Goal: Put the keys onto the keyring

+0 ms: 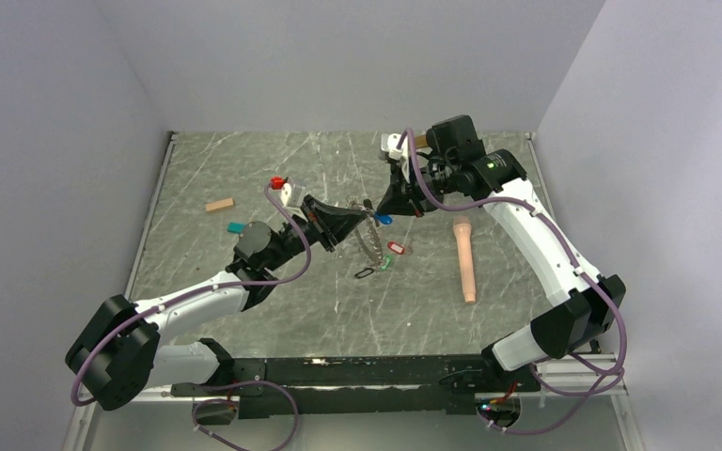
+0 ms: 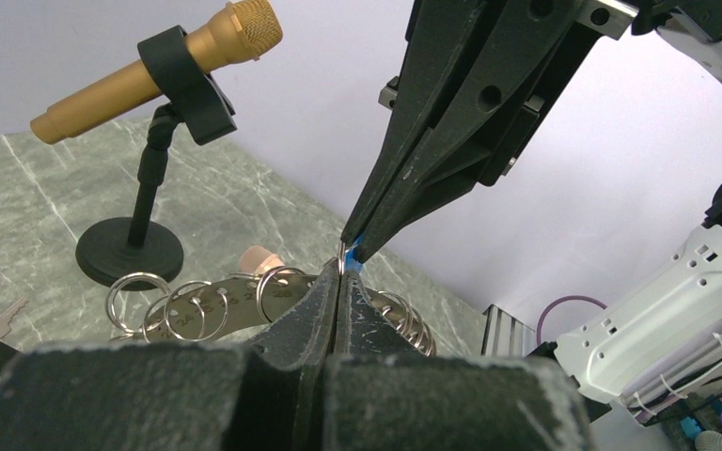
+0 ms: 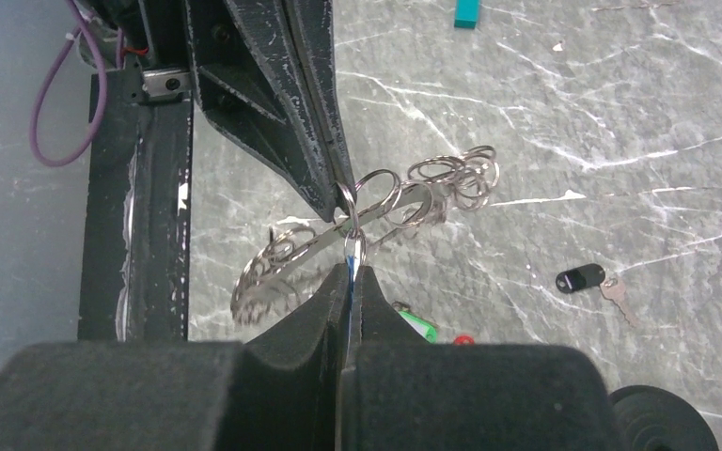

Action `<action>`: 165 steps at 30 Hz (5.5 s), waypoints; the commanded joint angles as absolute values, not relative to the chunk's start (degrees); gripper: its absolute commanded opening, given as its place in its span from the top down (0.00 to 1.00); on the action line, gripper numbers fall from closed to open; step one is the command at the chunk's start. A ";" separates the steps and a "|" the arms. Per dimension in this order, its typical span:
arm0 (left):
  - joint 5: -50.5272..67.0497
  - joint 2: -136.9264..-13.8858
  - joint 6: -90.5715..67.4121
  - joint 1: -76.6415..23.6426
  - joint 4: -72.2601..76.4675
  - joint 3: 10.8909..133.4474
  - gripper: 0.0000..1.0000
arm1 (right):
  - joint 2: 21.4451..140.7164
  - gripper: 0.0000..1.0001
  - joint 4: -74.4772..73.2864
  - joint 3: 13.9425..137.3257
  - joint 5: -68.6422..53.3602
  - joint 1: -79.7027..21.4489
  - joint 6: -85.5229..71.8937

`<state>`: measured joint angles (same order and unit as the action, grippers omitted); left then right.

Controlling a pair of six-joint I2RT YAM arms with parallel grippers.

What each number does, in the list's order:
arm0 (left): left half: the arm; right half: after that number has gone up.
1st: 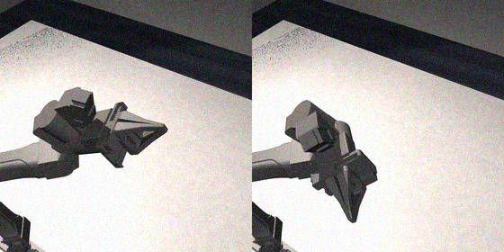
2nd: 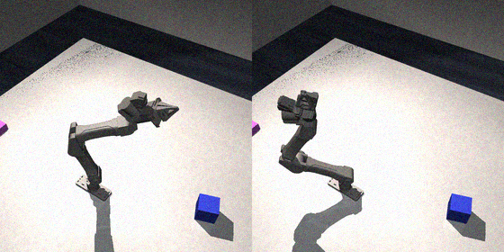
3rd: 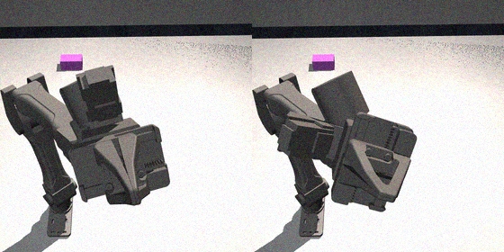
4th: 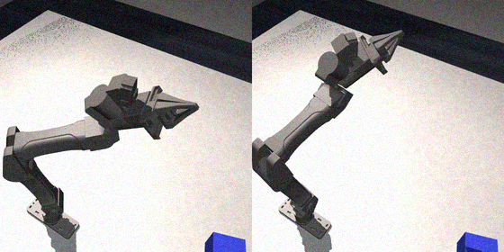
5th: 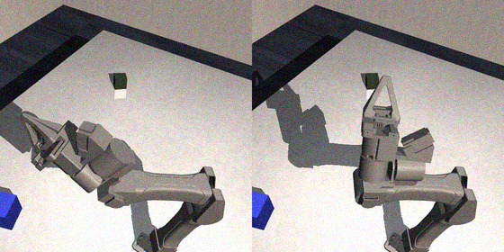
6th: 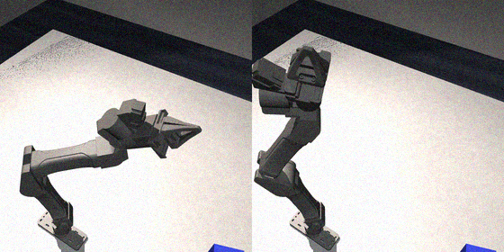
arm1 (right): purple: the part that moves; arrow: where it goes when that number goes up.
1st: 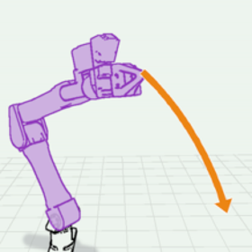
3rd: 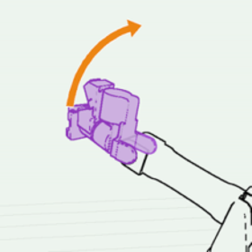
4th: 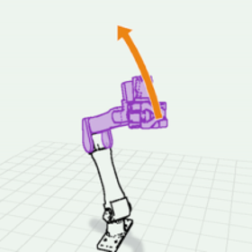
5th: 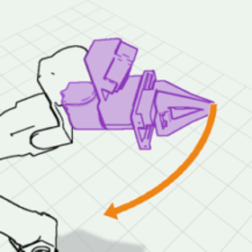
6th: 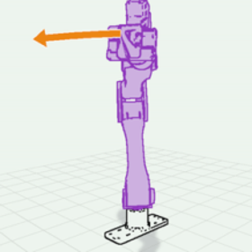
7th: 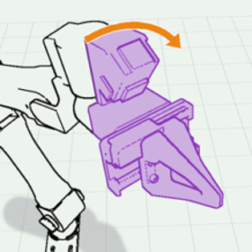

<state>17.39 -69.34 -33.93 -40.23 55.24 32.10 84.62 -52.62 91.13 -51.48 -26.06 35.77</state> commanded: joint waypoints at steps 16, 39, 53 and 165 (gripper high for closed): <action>24.32 -70.53 -36.64 -38.49 58.35 35.51 1.00 | 82.93 0.96 -54.80 92.03 -55.73 -27.05 39.46; 29.56 -72.24 -38.79 -37.29 61.46 36.32 1.00 | 86.58 0.92 -59.93 92.98 -53.08 -29.42 41.30; 33.88 -73.64 -44.12 -34.38 70.17 34.40 1.00 | 85.13 0.89 -59.16 91.51 -52.57 -29.81 41.69; 44.58 -76.62 -6.84 -36.79 13.32 55.94 0.89 | 103.50 1.00 -83.98 112.28 -45.40 -30.72 40.73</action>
